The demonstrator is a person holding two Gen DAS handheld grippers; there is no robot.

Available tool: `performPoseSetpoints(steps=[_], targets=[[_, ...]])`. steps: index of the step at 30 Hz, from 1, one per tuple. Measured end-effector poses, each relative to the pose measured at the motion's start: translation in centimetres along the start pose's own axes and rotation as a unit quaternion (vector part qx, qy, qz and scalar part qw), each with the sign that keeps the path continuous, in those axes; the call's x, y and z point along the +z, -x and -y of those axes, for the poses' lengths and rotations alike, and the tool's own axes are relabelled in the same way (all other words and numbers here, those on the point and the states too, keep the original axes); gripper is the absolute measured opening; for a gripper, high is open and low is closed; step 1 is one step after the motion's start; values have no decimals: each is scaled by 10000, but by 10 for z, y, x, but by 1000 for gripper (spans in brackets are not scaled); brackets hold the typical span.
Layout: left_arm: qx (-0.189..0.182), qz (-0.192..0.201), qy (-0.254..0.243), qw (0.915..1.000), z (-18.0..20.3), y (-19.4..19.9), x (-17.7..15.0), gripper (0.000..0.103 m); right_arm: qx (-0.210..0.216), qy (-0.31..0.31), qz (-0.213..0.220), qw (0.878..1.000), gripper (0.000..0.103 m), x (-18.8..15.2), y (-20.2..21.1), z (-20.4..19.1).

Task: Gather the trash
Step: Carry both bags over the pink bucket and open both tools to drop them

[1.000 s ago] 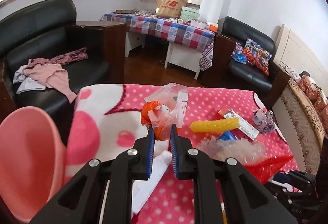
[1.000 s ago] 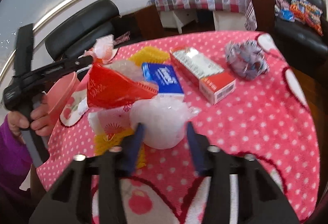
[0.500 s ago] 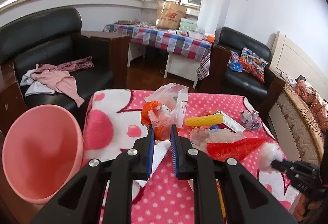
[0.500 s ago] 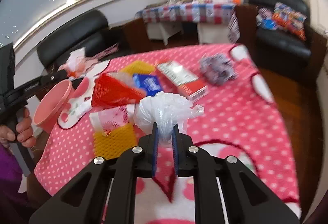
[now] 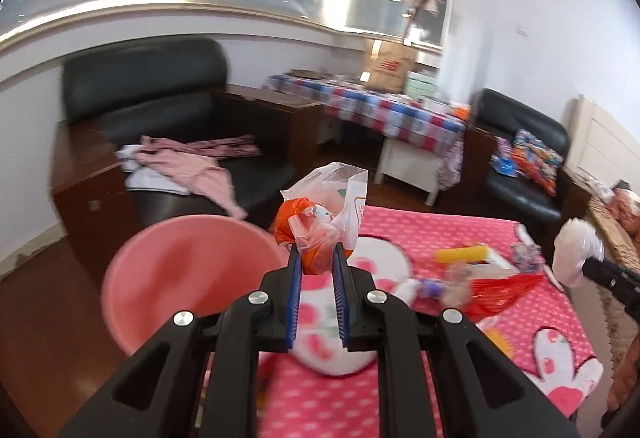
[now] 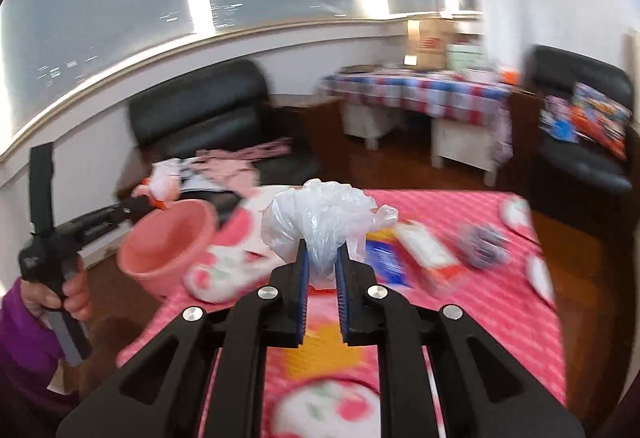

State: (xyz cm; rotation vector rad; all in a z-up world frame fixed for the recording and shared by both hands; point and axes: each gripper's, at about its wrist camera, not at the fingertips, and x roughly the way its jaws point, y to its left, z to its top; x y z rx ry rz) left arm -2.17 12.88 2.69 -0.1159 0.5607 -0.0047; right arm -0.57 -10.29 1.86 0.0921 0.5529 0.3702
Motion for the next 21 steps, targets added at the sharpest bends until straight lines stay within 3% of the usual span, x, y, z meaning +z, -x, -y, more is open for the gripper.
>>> performPoseSetpoints(steps=[8, 13, 21], targets=[[756, -351, 135, 9964, -72, 13, -12, 14, 1049, 723, -495, 9906, 13, 28, -84, -94], [742, -933, 420, 9920, -104, 0, -21, 15, 1418, 1012, -978, 9798, 13, 34, -131, -144], [843, -1660, 354, 9819, -115, -46, -22, 15, 1403, 1539, -1678, 9636, 13, 21, -188, -193]])
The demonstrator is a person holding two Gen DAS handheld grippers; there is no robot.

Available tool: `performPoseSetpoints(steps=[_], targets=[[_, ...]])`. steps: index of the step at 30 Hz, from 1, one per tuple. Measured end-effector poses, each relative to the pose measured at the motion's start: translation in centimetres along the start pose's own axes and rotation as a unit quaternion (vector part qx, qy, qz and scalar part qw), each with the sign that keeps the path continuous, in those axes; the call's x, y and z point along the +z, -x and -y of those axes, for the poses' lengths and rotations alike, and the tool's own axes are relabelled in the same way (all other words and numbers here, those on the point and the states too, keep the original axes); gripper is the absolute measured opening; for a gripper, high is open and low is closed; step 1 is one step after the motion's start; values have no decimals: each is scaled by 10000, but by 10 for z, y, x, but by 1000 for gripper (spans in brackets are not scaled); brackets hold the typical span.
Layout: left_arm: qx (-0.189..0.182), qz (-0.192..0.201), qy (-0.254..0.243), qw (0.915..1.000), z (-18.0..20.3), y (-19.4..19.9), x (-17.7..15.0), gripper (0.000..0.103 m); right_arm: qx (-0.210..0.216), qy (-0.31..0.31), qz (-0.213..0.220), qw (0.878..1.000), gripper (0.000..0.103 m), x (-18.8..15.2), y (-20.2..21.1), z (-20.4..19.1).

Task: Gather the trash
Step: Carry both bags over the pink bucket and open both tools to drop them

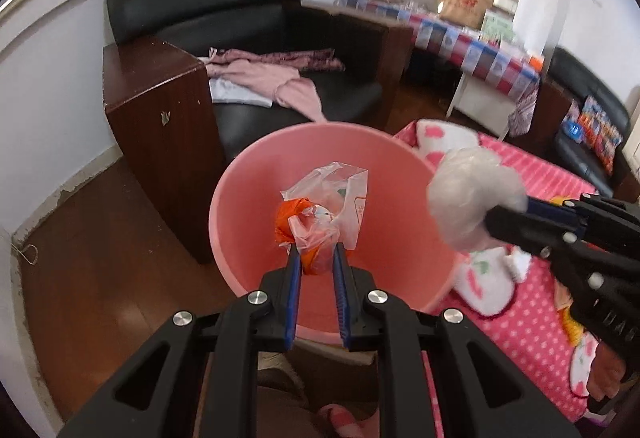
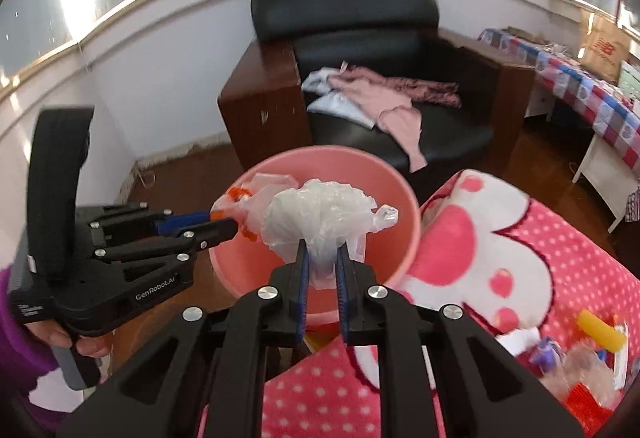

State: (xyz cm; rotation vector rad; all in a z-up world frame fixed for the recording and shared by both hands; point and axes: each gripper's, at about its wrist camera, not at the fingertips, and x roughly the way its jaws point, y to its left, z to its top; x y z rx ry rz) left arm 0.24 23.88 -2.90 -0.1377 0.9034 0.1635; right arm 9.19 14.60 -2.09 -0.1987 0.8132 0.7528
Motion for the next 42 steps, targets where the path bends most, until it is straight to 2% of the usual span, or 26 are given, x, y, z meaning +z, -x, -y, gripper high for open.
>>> performPoseSetpoints(steps=[7, 17, 22, 24, 28, 32, 37, 42], targets=[[26, -438, -154, 9989, -1, -28, 9, 15, -164, 230, -606, 9978, 13, -5, -37, -4], [138, -648, -245, 9975, 0, -39, 6, 23, -200, 305, -889, 9954, 13, -7, -52, -6], [115, -604, -216, 9979, -2, -36, 8, 35, -198, 280, -1046, 9939, 13, -8, -60, -6], [88, -572, -213, 9981, -2, -35, 6, 41, -184, 238, -1101, 9935, 17, -8, -64, -5], [20, -505, -173, 9986, -4, -32, 6, 43, -143, 159, -1123, 9934, 22, -9, -66, -4], [-17, -429, -119, 9990, -6, -28, 6, 45, -123, 111, -1096, 9938, 34, -9, -65, -3], [-115, -307, -23, 9995, -8, -22, 6, 45, -107, 81, -1008, 9948, 34, -9, -60, -2], [-259, -194, -47, 9995, -4, -16, 5, 52, -87, 20, -880, 9961, 34, -10, -50, 1]])
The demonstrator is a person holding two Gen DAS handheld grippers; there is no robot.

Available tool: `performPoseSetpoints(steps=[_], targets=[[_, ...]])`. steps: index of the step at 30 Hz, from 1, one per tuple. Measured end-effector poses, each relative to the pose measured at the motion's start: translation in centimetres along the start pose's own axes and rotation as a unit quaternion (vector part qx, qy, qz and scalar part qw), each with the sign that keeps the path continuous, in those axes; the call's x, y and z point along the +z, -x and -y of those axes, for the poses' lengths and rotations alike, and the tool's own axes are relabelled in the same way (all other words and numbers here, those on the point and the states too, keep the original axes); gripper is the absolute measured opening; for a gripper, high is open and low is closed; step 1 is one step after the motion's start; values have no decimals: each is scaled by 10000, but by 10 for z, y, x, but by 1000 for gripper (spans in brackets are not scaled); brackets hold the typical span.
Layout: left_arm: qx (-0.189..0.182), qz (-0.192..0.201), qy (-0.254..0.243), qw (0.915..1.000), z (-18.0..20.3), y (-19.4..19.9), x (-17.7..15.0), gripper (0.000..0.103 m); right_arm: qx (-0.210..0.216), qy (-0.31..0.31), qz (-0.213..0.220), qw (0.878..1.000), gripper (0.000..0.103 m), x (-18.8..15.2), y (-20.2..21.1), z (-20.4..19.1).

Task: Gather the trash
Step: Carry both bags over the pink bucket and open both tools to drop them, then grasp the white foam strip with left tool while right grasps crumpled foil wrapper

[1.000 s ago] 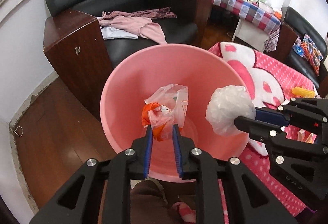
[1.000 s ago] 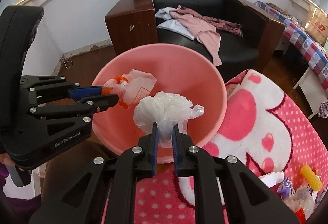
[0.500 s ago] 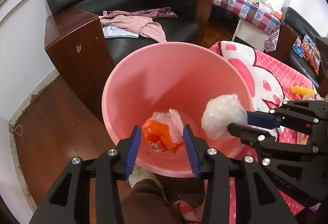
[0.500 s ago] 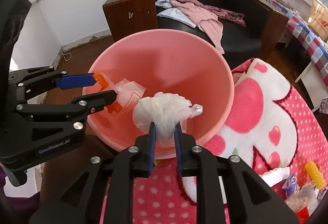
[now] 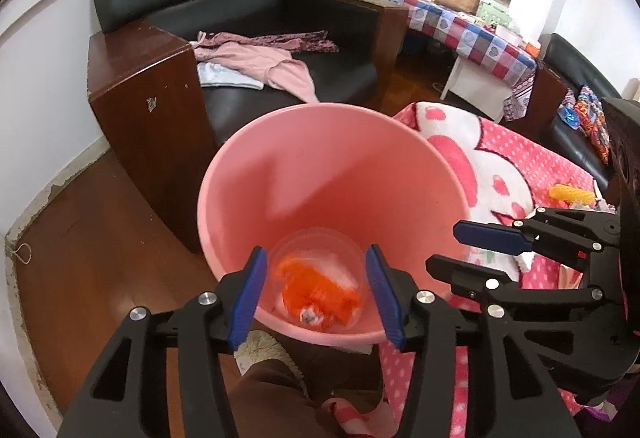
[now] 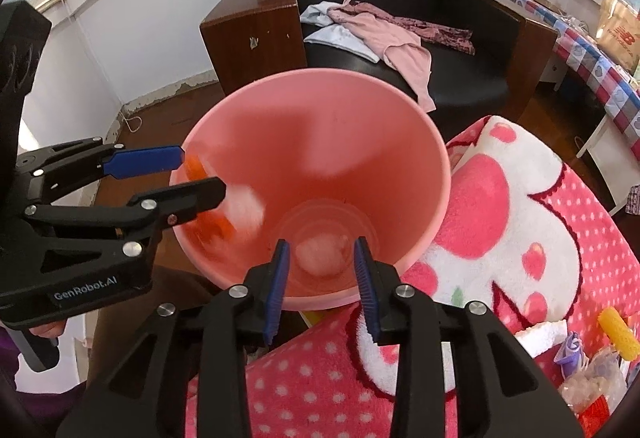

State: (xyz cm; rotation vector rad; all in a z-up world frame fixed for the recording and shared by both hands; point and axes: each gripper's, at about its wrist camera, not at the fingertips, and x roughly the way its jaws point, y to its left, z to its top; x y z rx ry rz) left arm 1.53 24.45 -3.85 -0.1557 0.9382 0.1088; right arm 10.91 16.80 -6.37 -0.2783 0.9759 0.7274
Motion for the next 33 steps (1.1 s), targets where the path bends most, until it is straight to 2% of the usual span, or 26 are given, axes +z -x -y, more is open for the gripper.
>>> performPoseSetpoints(steps=[7, 20, 28, 33], targets=[[-103, 212, 20, 9997, 5, 11, 3, 55, 24, -82, 196, 9998, 34, -9, 19, 5], [-277, 951, 68, 9951, 35, 51, -15, 55, -241, -289, 986, 9944, 34, -43, 79, 9], [-509, 1299, -200, 9900, 81, 64, -34, 55, -454, -423, 1139, 9916, 34, -88, 116, 22], [-702, 1360, -248, 9879, 105, 62, -40, 54, -677, -612, 1158, 9891, 34, -124, 138, 42]])
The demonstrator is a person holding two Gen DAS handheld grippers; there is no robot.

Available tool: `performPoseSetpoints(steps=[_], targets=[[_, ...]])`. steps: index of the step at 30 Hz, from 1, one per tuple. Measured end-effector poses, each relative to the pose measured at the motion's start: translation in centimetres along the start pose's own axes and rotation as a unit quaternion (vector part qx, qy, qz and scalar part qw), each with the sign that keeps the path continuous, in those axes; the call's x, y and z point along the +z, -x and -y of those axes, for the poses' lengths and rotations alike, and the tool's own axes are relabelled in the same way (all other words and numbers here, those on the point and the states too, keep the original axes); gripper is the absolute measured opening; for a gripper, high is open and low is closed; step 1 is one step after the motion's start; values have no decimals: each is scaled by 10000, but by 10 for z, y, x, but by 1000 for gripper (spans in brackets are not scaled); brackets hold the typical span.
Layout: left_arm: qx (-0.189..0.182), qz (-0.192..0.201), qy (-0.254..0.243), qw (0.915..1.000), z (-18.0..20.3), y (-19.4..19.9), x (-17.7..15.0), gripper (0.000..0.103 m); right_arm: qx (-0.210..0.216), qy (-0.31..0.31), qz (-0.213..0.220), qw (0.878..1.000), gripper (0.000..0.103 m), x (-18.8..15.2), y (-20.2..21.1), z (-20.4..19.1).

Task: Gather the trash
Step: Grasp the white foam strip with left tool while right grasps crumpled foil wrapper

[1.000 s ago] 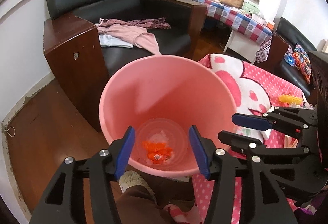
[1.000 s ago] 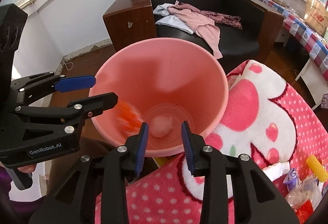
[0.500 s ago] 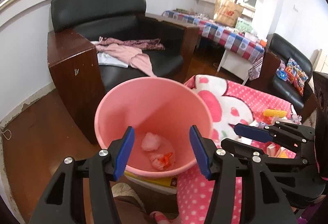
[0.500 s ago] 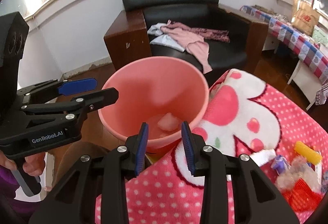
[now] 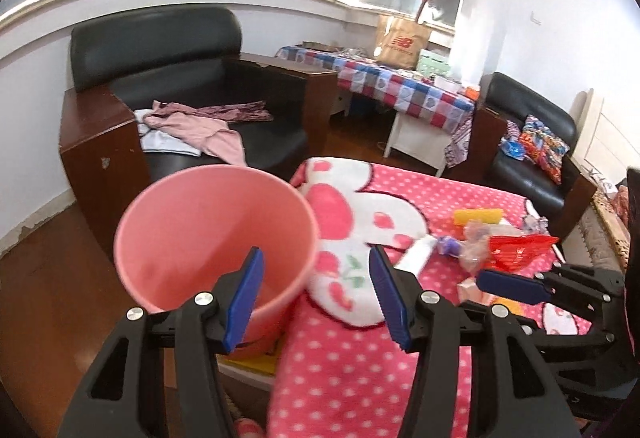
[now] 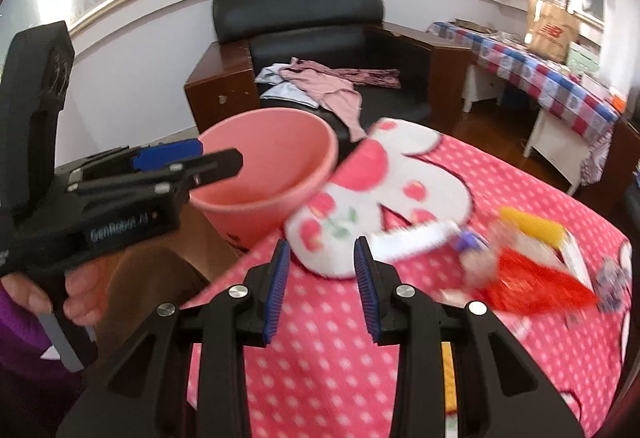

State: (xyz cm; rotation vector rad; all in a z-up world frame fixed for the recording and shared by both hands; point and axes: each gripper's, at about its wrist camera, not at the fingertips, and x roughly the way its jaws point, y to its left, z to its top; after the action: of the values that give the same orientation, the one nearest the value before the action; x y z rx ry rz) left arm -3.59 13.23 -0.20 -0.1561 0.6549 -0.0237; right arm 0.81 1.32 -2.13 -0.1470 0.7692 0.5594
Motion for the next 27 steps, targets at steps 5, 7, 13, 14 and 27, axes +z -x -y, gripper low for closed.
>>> performPoseSetpoints(steps=[5, 7, 13, 14, 27], targets=[[-170, -125, -158, 9997, 24, -13, -8, 49, -320, -251, -25, 9992, 34, -32, 23, 32], [-228, -198, -220, 9993, 31, -19, -10, 46, -409, -368, -45, 9985, 34, -41, 27, 42], [-464, -546, -590, 9957, 59, -45, -17, 45, -701, -869, -55, 9937, 34, -63, 38, 77], [-475, -639, -731, 9941, 66, -52, -18, 45, -748, -953, -46, 9926, 34, -67, 41, 84], [-292, -1364, -1588, 9774, 100, -137, -17, 46, -1160, -1578, 89, 9806, 34, -87, 57, 147]])
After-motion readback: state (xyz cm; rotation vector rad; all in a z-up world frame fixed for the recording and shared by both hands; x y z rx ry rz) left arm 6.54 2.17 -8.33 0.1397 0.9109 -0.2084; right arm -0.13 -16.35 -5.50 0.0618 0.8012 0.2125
